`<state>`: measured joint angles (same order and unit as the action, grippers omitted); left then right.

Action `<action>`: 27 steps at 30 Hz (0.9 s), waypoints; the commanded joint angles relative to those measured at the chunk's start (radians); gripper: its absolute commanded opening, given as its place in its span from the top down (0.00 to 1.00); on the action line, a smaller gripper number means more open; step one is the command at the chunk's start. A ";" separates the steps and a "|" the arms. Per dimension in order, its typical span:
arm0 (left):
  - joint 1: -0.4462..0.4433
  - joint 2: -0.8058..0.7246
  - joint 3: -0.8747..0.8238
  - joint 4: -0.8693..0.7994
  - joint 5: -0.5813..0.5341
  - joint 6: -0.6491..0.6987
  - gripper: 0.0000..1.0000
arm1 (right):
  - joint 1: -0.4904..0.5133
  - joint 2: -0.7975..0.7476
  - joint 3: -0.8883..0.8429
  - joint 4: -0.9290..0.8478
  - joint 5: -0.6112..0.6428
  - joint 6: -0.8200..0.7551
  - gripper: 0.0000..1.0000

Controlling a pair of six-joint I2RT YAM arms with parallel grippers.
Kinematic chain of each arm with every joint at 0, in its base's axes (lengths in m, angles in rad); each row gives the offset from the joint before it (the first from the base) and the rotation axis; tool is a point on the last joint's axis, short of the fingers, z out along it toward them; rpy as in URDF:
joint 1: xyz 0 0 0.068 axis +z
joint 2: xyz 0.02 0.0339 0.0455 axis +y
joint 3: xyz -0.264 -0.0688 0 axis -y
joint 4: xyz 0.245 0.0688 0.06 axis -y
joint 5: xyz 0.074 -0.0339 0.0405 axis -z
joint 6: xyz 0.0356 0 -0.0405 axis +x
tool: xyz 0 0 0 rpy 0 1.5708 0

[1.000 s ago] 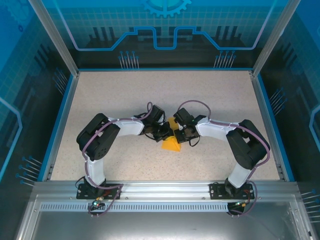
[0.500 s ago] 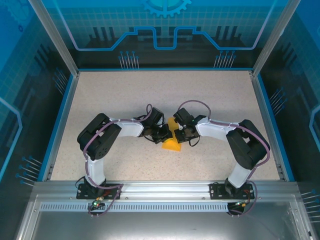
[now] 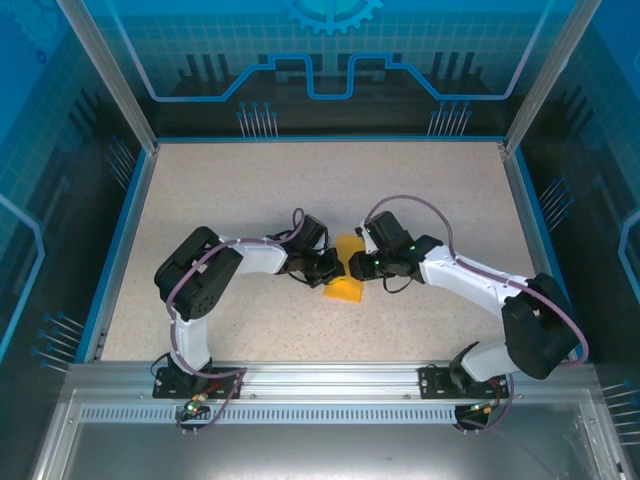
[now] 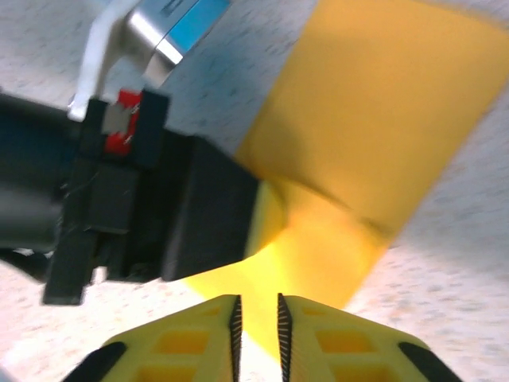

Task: Fold a paper plane with a square sheet of paper (pick it up from the middle)
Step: Fold the triangle a second time at the center of the table.

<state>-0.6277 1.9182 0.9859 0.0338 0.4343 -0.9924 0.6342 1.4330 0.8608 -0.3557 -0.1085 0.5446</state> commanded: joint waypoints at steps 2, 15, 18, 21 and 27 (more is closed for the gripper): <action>-0.007 0.039 -0.015 -0.045 -0.029 0.020 1.00 | 0.004 0.041 -0.076 0.113 -0.170 0.125 0.85; -0.007 0.038 -0.013 -0.046 -0.020 0.024 1.00 | -0.024 0.176 -0.068 0.182 -0.206 0.212 0.88; -0.007 0.035 -0.012 -0.049 -0.017 0.027 1.00 | -0.034 0.205 -0.057 0.165 -0.195 0.213 0.88; -0.007 0.029 -0.013 -0.052 -0.016 0.029 1.00 | -0.048 0.225 -0.072 0.176 -0.203 0.216 0.89; -0.007 0.019 -0.010 -0.063 -0.015 0.039 1.00 | -0.072 0.221 -0.103 0.157 -0.216 0.214 0.88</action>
<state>-0.6277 1.9182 0.9859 0.0330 0.4347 -0.9855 0.5854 1.6478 0.7765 -0.1883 -0.3046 0.7494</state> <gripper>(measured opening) 0.061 0.121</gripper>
